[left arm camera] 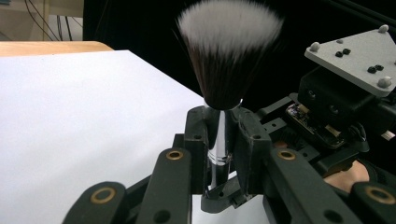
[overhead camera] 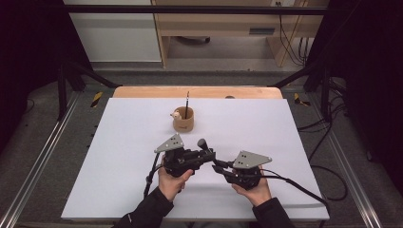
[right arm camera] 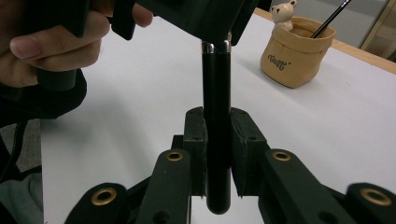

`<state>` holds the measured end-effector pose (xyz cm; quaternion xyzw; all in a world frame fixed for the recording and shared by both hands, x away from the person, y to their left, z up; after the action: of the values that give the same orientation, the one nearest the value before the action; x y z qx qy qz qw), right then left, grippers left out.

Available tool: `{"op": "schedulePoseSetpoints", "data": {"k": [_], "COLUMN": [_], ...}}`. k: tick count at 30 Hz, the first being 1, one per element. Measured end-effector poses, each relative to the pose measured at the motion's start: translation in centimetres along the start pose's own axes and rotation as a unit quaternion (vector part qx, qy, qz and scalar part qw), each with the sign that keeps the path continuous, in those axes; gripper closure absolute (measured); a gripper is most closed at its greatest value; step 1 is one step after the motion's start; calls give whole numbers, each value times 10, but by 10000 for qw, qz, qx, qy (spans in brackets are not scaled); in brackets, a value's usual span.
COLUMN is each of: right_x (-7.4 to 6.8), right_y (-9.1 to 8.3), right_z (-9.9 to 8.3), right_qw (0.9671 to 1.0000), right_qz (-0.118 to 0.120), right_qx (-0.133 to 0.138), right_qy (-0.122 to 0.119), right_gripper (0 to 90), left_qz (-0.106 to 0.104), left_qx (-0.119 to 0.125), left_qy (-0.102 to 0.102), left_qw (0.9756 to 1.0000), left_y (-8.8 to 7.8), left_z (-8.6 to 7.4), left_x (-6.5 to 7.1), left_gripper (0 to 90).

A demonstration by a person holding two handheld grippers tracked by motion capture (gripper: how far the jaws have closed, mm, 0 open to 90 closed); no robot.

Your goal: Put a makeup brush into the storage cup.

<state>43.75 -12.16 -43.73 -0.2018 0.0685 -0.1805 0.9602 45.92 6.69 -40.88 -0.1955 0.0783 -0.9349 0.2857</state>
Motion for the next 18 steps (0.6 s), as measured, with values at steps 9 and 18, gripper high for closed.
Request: {"op": "schedulePoseSetpoints", "data": {"k": [9,18], "right_x": [1,3], "right_y": [-1,-7], "right_z": [1,3], "right_qw": [10000,9996], "right_qz": [-39,-169], "right_qx": [16,7], "right_qy": [75,238], "right_gripper": [731,583], "left_qz": [83,268], "left_qx": [7,-43], "left_qy": [145,272], "left_qw": [9999,9993], "left_y": [-3,-9], "left_z": [3,6], "left_x": [1,-6], "left_gripper": [764,764]}}
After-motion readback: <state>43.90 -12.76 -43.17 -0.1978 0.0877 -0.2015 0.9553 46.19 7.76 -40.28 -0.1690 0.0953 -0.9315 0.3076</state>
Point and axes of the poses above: each handheld gripper's, and its own axes: y roughly forward along the jaws, z roughly out of its top, x roughly to its right, the point moved 3 cm from there along y, roughly forward along the jaws, and after that the axes turned 11 degrees about z, right-handed, at the moved point
